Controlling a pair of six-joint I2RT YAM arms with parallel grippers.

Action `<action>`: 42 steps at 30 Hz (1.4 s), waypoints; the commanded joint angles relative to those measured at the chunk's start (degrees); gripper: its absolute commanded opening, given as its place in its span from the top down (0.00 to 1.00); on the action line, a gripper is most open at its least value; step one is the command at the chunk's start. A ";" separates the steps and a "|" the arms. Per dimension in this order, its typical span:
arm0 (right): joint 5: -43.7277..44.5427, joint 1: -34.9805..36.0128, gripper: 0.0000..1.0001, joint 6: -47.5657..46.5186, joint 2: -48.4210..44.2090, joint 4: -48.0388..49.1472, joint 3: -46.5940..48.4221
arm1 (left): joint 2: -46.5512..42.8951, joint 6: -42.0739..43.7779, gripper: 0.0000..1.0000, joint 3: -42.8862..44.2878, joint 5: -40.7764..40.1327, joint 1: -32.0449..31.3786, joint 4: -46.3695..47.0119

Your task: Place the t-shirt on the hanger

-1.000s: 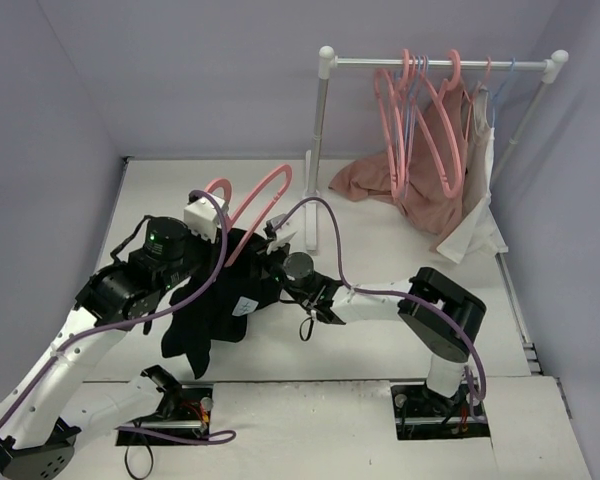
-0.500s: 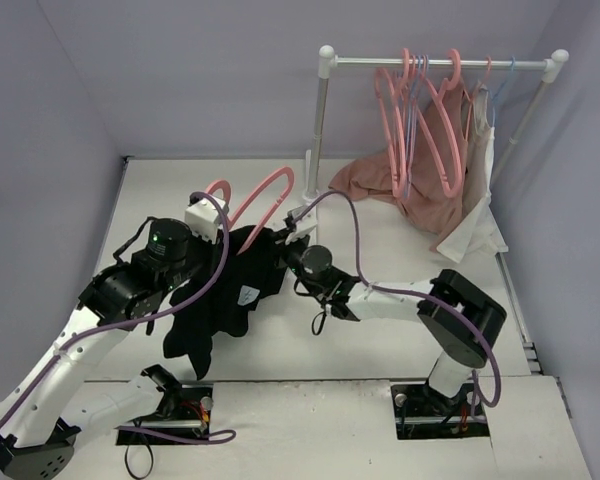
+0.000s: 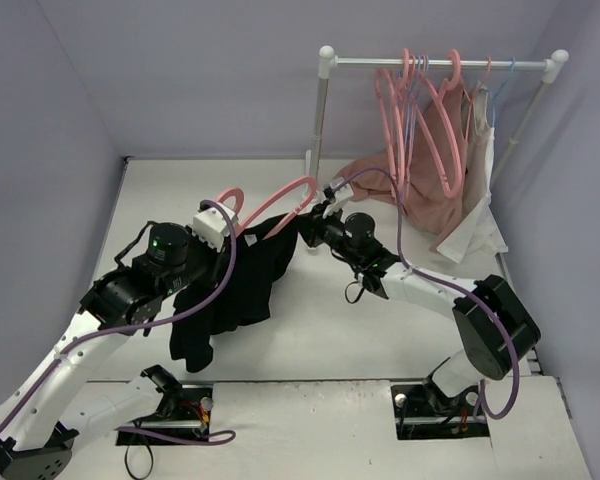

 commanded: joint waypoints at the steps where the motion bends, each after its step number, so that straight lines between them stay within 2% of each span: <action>1: 4.68 -9.99 1.00 1.26 -3.34 -4.91 -0.36 | -2.17 3.83 1.00 1.68 -5.61 0.22 -1.34; 6: 2.86 -14.88 1.00 3.40 -4.03 -7.54 -1.06 | -3.11 6.32 1.00 2.59 -5.58 0.29 -1.62; 10: -1.26 -18.07 1.00 3.34 -4.92 -9.73 0.24 | -1.98 9.13 1.00 3.58 -9.94 0.29 -5.07; 17: -3.55 -22.85 1.00 2.78 -5.01 -15.11 3.32 | -0.40 11.07 1.00 1.48 -19.65 0.11 -4.61; 24: -1.47 -26.68 1.00 1.78 -7.46 -18.24 2.72 | -2.30 9.32 1.00 -0.18 -25.45 0.11 -2.09; 27: -4.58 -26.83 1.00 1.71 -8.01 -18.47 2.19 | -3.02 7.90 1.00 -0.20 -23.02 0.19 -0.93; 29: -6.38 -24.99 1.00 1.75 -8.01 -18.30 1.77 | -2.28 5.26 1.00 1.67 -17.12 0.03 0.44; 33: -6.20 -17.60 1.00 1.56 -7.02 -18.38 1.93 | 0.71 2.93 1.00 5.01 -8.33 -1.07 3.06; 39: -6.44 -13.94 1.00 0.79 -5.72 -18.30 1.27 | 0.52 1.57 1.00 3.78 -6.29 -1.91 7.27; 41: -6.54 -14.00 0.80 -1.22 -6.55 -18.46 0.23 | 0.07 2.08 1.00 2.83 -6.35 -1.91 7.35; 42: -7.46 -14.28 0.62 -3.51 -7.09 -18.89 -0.39 | -0.09 2.18 1.00 2.09 -6.07 -1.91 7.35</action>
